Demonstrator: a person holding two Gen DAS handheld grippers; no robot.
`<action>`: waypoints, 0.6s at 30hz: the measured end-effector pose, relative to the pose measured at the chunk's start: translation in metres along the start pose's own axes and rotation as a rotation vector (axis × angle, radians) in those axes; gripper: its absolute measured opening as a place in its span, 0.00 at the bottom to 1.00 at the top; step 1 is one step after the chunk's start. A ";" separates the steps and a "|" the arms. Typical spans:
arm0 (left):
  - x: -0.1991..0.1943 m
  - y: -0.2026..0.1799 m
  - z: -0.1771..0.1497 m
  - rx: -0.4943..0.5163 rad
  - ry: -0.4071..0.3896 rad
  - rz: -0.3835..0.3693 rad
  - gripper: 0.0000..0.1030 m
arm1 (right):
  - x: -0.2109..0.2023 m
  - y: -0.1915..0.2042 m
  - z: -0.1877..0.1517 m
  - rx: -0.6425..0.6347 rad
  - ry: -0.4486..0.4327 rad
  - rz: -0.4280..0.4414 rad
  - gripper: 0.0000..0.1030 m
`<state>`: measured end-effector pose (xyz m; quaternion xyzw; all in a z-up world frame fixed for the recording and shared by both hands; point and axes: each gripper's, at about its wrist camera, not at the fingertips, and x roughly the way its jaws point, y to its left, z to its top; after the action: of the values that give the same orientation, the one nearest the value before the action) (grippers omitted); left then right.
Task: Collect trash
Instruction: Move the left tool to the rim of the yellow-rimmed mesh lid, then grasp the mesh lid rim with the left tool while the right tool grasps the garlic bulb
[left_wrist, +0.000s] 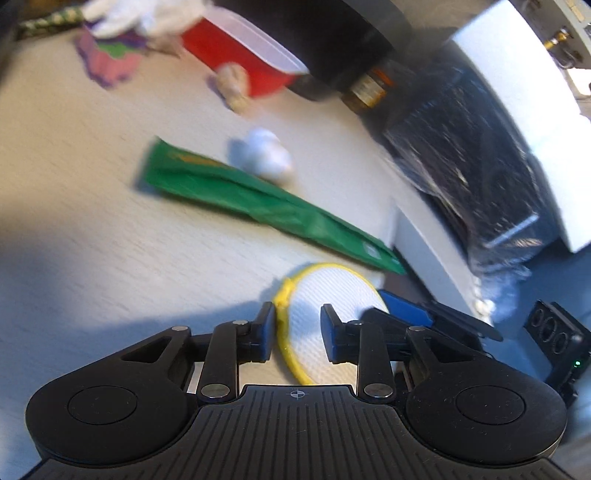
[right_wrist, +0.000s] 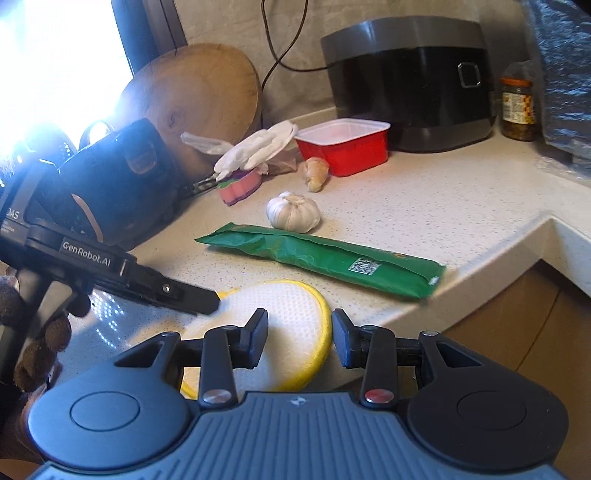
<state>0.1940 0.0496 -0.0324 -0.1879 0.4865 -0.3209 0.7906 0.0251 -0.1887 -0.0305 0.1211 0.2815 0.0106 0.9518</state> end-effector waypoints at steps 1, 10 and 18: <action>0.002 -0.005 -0.002 0.015 0.009 -0.006 0.34 | -0.002 0.000 -0.002 0.001 0.002 -0.012 0.39; 0.007 -0.020 -0.010 0.082 -0.001 0.025 0.31 | -0.014 -0.018 -0.021 0.149 0.006 0.078 0.39; 0.004 -0.022 -0.011 0.105 0.015 0.032 0.31 | -0.017 -0.018 -0.028 0.169 0.001 0.087 0.37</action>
<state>0.1779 0.0311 -0.0268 -0.1359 0.4777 -0.3348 0.8008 -0.0049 -0.2014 -0.0483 0.2129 0.2764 0.0285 0.9367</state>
